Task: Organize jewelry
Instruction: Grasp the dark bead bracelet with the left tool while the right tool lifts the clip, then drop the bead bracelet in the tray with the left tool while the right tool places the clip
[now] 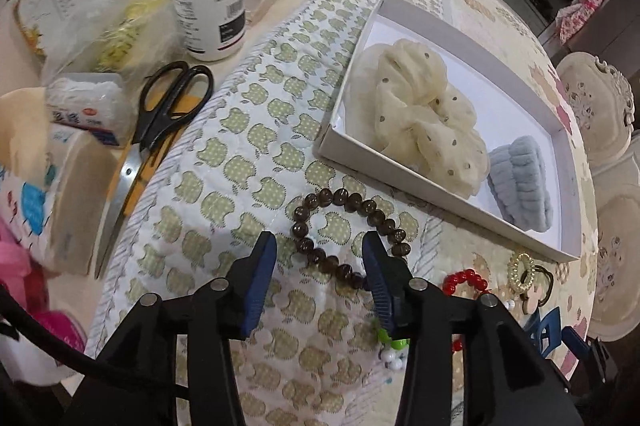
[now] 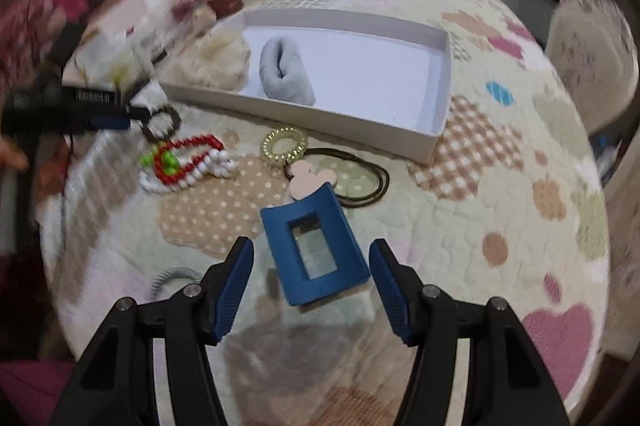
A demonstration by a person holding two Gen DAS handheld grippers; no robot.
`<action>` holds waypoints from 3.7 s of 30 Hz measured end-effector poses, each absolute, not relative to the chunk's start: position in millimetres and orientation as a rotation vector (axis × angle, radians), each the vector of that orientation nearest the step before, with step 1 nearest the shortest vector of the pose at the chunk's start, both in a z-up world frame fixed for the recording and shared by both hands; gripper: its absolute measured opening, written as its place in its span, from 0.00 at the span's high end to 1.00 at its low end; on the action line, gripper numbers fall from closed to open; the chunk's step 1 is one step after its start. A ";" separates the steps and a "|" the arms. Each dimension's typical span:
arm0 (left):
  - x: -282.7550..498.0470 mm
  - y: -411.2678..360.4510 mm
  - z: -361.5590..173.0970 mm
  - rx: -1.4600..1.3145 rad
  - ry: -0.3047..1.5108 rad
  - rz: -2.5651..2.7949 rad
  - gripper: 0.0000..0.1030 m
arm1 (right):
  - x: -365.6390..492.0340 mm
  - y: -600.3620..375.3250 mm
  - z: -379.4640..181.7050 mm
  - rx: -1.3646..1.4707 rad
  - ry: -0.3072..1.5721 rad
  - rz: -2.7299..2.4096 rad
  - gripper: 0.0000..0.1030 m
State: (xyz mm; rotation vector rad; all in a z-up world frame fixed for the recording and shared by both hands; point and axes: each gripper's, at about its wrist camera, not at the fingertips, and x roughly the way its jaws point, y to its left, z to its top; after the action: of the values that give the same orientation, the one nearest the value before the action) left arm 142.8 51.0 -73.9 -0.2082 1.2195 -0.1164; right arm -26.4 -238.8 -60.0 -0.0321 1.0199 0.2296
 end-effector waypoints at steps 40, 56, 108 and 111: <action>148.5 -8.7 59.3 -0.043 0.941 -0.238 0.93 | 2.4 -253.6 13.3 0.097 0.806 0.281 0.55; 223.3 -94.1 40.6 0.033 0.977 -0.354 0.93 | 71.3 -263.6 -1.8 0.151 0.839 0.209 0.55; 140.7 -39.1 11.9 -0.008 1.001 -0.200 0.68 | 49.9 -240.5 -6.6 0.143 0.873 0.172 0.40; 122.7 -38.7 15.6 0.002 0.986 -0.192 0.68 | 35.9 -239.6 -3.8 0.150 0.869 0.175 0.40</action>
State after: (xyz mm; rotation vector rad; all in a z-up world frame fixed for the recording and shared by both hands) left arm 122.7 -38.7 15.6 0.0015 0.9857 -0.1923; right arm 35.9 -239.6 -3.8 0.1503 0.8692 0.1748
